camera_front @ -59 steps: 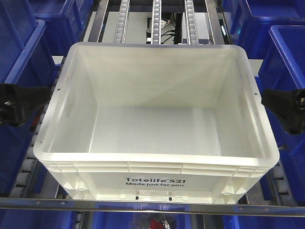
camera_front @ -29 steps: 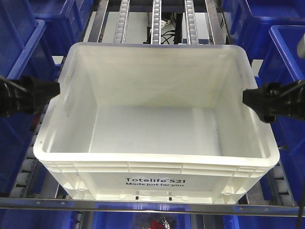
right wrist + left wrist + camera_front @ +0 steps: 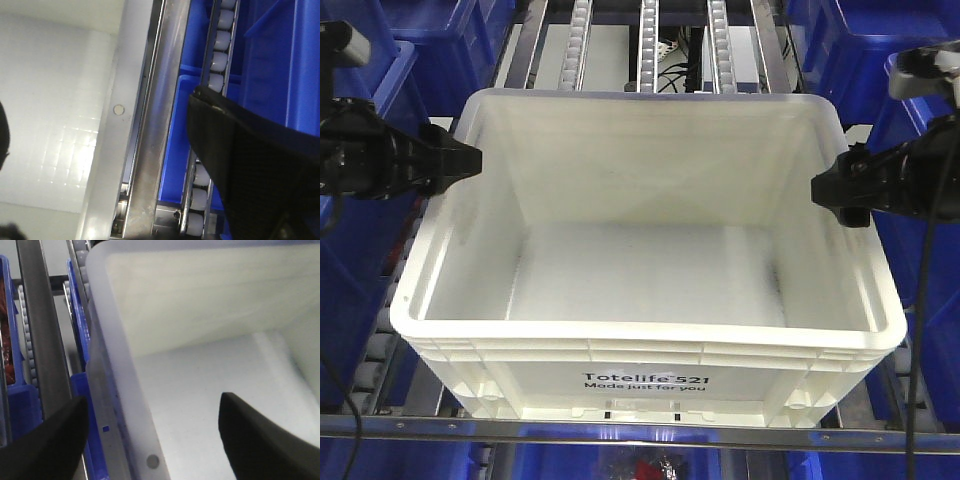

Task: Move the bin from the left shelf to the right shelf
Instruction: 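Lower both grippers onto the crate's opposite side rims, then close both grippers on the crate's side rims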

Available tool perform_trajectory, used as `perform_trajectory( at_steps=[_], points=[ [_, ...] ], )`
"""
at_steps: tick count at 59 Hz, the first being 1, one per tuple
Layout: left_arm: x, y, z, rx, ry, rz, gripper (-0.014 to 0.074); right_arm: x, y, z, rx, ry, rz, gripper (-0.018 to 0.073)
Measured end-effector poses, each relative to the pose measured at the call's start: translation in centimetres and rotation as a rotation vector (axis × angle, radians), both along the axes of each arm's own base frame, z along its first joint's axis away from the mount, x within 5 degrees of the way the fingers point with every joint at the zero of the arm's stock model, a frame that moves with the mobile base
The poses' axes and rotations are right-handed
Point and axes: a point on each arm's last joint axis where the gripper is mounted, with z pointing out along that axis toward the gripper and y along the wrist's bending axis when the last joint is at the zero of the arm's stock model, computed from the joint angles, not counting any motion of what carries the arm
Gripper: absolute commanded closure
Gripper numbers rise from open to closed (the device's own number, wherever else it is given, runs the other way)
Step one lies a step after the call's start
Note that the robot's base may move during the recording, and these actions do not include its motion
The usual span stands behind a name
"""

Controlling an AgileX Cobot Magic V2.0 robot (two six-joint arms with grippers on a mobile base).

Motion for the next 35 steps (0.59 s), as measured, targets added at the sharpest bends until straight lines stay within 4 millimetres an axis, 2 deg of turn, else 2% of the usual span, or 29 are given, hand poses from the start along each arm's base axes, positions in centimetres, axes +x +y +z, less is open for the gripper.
perform_trajectory(
  at_steps=[16, 35],
  points=[
    [1.1, -0.2, -1.7, 0.008, 0.058, -0.001, 0.0073, 1.0, 0.2, -1.2, -0.016, 0.047, -0.001, -0.0054],
    [1.6, -0.2, -2.4, 0.012, 0.084, -0.003, 0.0073, 2.2, 0.4, -2.9, -0.027, 0.107, -0.005, -0.0034]
  ],
)
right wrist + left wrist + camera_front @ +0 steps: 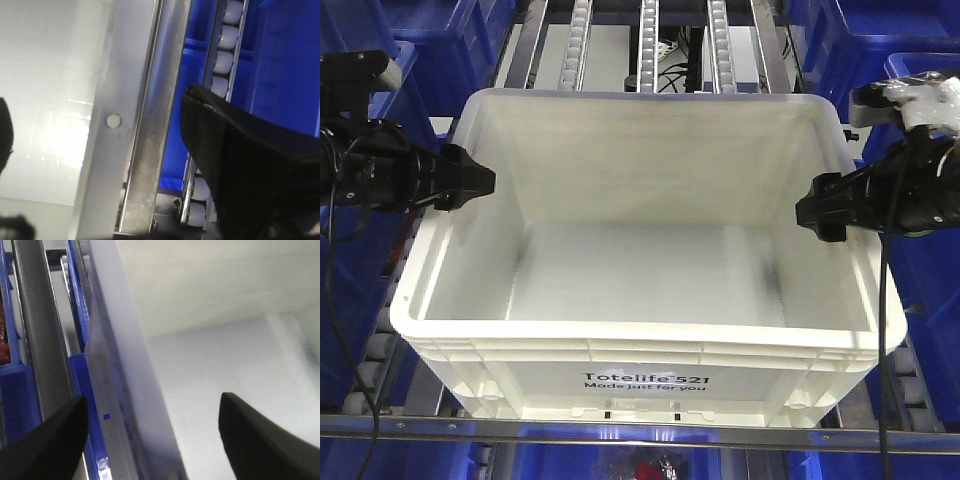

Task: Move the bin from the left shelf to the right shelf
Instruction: 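Close both grippers on the crate's side rims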

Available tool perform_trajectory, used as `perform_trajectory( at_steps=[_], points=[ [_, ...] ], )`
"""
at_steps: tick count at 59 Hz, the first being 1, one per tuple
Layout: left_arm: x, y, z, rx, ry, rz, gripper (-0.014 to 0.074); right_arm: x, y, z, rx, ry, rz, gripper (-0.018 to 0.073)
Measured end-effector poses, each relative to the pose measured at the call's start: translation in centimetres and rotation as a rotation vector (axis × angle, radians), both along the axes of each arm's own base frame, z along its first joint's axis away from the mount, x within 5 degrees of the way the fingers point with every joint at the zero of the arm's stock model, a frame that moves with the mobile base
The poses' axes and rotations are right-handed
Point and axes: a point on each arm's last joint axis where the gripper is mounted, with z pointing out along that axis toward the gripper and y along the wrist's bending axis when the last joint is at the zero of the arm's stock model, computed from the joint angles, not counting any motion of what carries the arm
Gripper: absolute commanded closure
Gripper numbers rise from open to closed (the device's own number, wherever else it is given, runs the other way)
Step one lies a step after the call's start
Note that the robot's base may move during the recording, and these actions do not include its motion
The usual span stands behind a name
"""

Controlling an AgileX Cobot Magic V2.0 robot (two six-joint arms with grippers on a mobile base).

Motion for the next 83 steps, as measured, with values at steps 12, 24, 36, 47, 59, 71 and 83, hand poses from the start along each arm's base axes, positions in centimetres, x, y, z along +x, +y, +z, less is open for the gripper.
perform_trajectory(
  at_steps=[12, 24, 36, 47, 59, 71, 83],
  points=[
    [0.4, -0.1, -1.1, 0.004, 0.049, -0.011, 0.0073, 0.4, 0.1, -0.6, -0.003, 0.019, -0.002, -0.0034],
    [0.5, -0.2, -1.2, 0.004, 0.053, -0.011, 0.0073, 0.4, 0.1, -0.6, 0.002, 0.02, -0.008, -0.0034],
    [0.5, -0.2, -1.2, 0.004, 0.053, -0.011, 0.0073, 0.6, 0.1, -0.9, -0.001, 0.03, -0.008, -0.0034],
    [0.5, -0.2, -1.2, 0.004, 0.058, -0.014, 0.0073, 1.0, 0.2, -1.5, -0.006, 0.049, -0.008, -0.0034],
    [0.3, -0.2, -1.3, 0.004, 0.073, -0.023, 0.0073, 1.4, 0.3, -1.7, -0.009, 0.041, -0.008, -0.0034],
    [0.3, -0.2, -1.3, 0.004, 0.075, -0.024, 0.0074, 1.8, 0.4, -2.2, -0.011, 0.045, -0.008, -0.0028],
    [0.3, -0.2, -1.3, 0.004, 0.075, -0.024, 0.0091, 1.9, 0.4, -2.4, -0.013, 0.051, -0.008, -0.0001]
  ],
)
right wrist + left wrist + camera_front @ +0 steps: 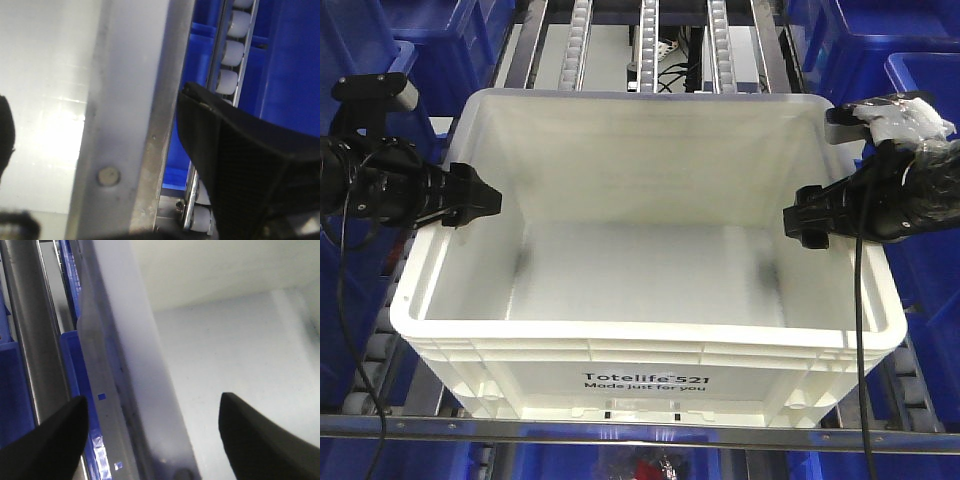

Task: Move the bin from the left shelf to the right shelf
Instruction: 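Close both grippers on the crate's side rims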

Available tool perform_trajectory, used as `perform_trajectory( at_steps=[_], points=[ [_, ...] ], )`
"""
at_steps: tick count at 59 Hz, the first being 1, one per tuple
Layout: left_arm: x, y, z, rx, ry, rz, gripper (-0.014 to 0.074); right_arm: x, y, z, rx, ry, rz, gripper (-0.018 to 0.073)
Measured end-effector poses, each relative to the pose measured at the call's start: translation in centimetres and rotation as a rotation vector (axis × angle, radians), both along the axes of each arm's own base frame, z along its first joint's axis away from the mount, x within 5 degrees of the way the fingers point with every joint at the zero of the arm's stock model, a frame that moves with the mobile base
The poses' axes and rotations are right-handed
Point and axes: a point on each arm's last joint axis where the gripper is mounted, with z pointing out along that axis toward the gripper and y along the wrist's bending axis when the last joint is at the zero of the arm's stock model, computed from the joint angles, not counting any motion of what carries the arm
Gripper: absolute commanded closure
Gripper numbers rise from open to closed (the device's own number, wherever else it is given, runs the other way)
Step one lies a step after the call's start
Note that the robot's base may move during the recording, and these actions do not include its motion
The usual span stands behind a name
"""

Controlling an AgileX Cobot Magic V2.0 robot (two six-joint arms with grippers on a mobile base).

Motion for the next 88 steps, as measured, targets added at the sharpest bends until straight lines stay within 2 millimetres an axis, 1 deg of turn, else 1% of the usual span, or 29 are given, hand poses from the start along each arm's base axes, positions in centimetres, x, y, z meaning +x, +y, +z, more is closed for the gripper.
perform_trajectory(
  at_steps=[8, 16, 24, 26, 34, 43, 49, 88],
  points=[
    [0.0, 0.0, 0.0, 0.0, 0.0, 0.0, 0.016, 0.0, 0.0, 0.0, 0.0, 0.0, 0.0, 0.0041],
    [0.0, 0.0, 0.0, 0.0, 0.0, 0.0, 0.0292, 0.0, 0.0, 0.0, 0.0, 0.0, 0.0, 0.0129],
    [0.04, -0.05, 0.09, -0.025, 0.006, 0.021, 0.0447, -0.01, 0.0, -0.01, 0.0, 0.001, 0.0, 0.026],
    [0.07, -0.04, 0.11, -0.026, 0.003, 0.024, 0.0483, -0.01, -0.01, -0.01, -0.001, 0.001, 0.0, 0.0305],
    [0.16, 0.0, 0.16, -0.027, -0.006, 0.032, 0.0603, 0.0, 0.0, 0.0, -0.001, -0.001, 0.0, 0.0431],
    [0.21, 0.02, 0.2, -0.033, -0.01, 0.038, 0.0604, 0.01, 0.0, 0.01, 0.0, -0.001, 0.0, 0.0533],
    [0.31, 0.03, 0.16, -0.042, -0.011, 0.043, 0.0604, 0.01, 0.0, 0.01, 0.0, -0.001, 0.0, 0.057],
    [0.62, 0.03, 0.23, -0.062, -0.04, 0.037, 0.0604, 0.03, 0.13, 0.18, 0.015, -0.001, 0.002, 0.0567]
  ],
)
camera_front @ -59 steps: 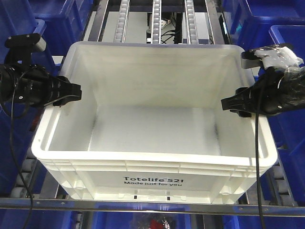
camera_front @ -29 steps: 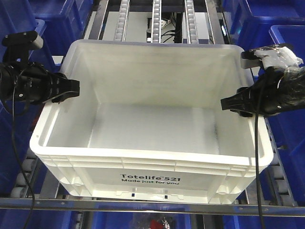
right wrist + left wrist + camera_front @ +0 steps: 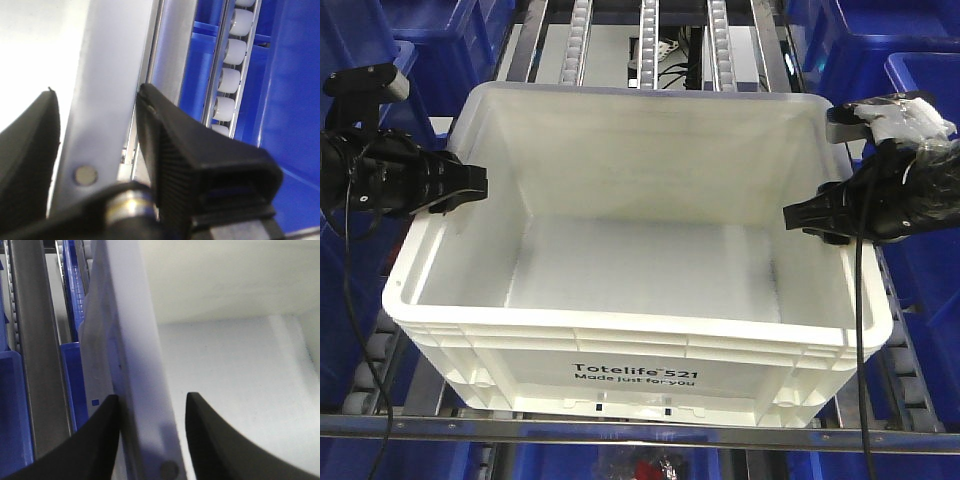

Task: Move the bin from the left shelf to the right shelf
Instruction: 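Close both grippers on the crate's side rims, then pull the gripped crate off the roller shelf toward the robot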

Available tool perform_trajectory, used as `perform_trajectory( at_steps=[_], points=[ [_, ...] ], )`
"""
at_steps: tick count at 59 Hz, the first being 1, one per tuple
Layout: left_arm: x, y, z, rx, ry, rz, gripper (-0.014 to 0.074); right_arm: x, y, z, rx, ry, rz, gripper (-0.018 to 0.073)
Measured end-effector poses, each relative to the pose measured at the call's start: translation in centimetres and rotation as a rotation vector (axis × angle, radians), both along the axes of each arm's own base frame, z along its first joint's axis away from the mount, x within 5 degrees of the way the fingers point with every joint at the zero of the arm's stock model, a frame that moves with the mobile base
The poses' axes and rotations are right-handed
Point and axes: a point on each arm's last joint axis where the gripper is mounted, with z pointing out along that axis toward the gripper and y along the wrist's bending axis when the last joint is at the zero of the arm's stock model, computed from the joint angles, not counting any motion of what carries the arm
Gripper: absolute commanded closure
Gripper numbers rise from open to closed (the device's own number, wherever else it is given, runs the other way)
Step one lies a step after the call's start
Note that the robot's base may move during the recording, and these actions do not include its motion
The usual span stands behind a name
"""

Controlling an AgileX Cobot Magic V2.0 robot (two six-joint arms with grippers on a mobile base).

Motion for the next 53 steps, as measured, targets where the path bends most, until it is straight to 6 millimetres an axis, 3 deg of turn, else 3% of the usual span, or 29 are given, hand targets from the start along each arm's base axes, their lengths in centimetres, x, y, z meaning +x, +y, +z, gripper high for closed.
perform_trajectory(
  at_steps=[19, 53],
  points=[
    [-0.5, 0.1, 0.7, 0.01, -0.038, -0.019, 0.0603, 0.2, 0.1, 1.6, 0.002, -0.017, 0.01, 0.0567],
    [-2.4, 0.2, 3.4, -0.019, -0.117, -0.015, 0.0603, -1.4, -0.2, 3.5, 0.021, -0.054, 0.01, 0.0566]
  ],
)
